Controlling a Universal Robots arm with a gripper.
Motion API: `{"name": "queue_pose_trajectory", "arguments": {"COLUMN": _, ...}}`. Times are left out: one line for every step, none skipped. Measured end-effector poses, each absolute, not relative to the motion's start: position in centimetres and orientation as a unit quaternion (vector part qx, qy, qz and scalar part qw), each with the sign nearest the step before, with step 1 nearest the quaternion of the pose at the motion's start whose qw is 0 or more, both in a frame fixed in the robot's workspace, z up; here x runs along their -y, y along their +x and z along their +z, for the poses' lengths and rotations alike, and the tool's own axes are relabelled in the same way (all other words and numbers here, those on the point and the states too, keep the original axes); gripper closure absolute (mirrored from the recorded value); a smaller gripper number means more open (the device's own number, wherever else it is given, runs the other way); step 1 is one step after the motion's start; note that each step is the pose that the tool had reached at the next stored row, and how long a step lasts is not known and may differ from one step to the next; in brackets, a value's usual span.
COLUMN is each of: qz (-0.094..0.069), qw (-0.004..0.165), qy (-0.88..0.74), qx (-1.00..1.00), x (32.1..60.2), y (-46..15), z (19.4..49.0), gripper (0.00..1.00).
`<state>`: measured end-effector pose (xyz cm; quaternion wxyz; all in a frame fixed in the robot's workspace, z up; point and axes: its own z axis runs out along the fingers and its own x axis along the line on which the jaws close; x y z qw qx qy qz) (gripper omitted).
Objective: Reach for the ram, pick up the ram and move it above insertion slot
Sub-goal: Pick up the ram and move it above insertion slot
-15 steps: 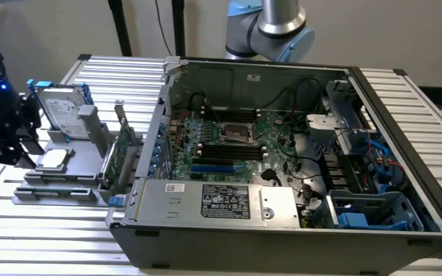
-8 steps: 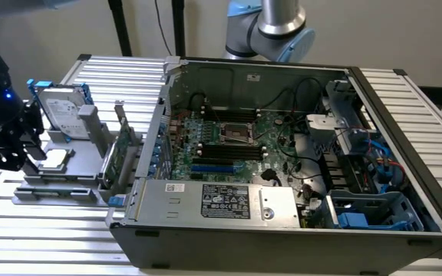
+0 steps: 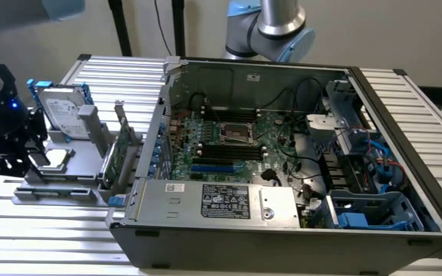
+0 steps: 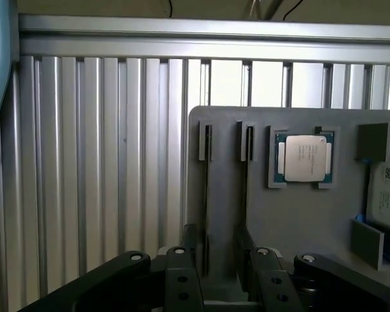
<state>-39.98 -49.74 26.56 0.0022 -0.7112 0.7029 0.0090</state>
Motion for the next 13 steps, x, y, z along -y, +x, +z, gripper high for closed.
{"name": "queue_pose_trajectory", "arguments": {"qz": 0.009, "qw": 0.002, "qy": -0.711, "qx": -0.703, "x": 49.8, "y": -40.0, "z": 26.4, "gripper": 0.64}}
{"name": "queue_pose_trajectory", "arguments": {"qz": 0.009, "qw": 0.002, "qy": -0.711, "qx": -0.703, "x": 49.8, "y": -40.0, "z": 26.2, "gripper": 0.64}}
{"name": "queue_pose_trajectory", "arguments": {"qz": 0.009, "qw": 0.002, "qy": -0.711, "qx": -0.703, "x": 49.8, "y": -39.9, "z": 26.0, "gripper": 0.64}}
{"name": "queue_pose_trajectory", "arguments": {"qz": 0.009, "qw": 0.002, "qy": -0.711, "qx": -0.703, "x": 49.8, "y": -39.9, "z": 25.8, "gripper": 0.64}}
{"name": "queue_pose_trajectory", "arguments": {"qz": 0.009, "qw": 0.002, "qy": -0.711, "qx": -0.703, "x": 49.8, "y": -39.9, "z": 25.6, "gripper": 0.64}}
{"name": "queue_pose_trajectory", "arguments": {"qz": 0.009, "qw": 0.002, "qy": -0.711, "qx": -0.703, "x": 49.8, "y": -39.9, "z": 25.5, "gripper": 0.64}}
{"name": "queue_pose_trajectory", "arguments": {"qz": 0.009, "qw": 0.002, "qy": -0.711, "qx": -0.703, "x": 49.8, "y": -39.9, "z": 25.3, "gripper": 0.64}}
{"name": "queue_pose_trajectory", "arguments": {"qz": 0.009, "qw": 0.002, "qy": -0.711, "qx": -0.703, "x": 49.8, "y": -39.9, "z": 25.1, "gripper": 0.64}}
{"name": "queue_pose_trajectory", "arguments": {"qz": 0.009, "qw": 0.002, "qy": -0.711, "qx": -0.703, "x": 49.8, "y": -39.9, "z": 24.9, "gripper": 0.64}}
{"name": "queue_pose_trajectory", "arguments": {"qz": 0.009, "qw": 0.002, "qy": -0.711, "qx": -0.703, "x": 49.8, "y": -39.8, "z": 24.7, "gripper": 0.64}}
{"name": "queue_pose_trajectory", "arguments": {"qz": 0.009, "qw": 0.002, "qy": -0.711, "qx": -0.703, "x": 49.9, "y": -39.8, "z": 24.6, "gripper": 0.64}}
{"name": "queue_pose_trajectory", "arguments": {"qz": 0.009, "qw": 0.002, "qy": -0.711, "qx": -0.703, "x": 49.9, "y": -39.8, "z": 24.4, "gripper": 0.64}}
{"name": "queue_pose_trajectory", "arguments": {"qz": 0.009, "qw": 0.002, "qy": -0.711, "qx": -0.703, "x": 49.9, "y": -39.8, "z": 24.2, "gripper": 0.64}}
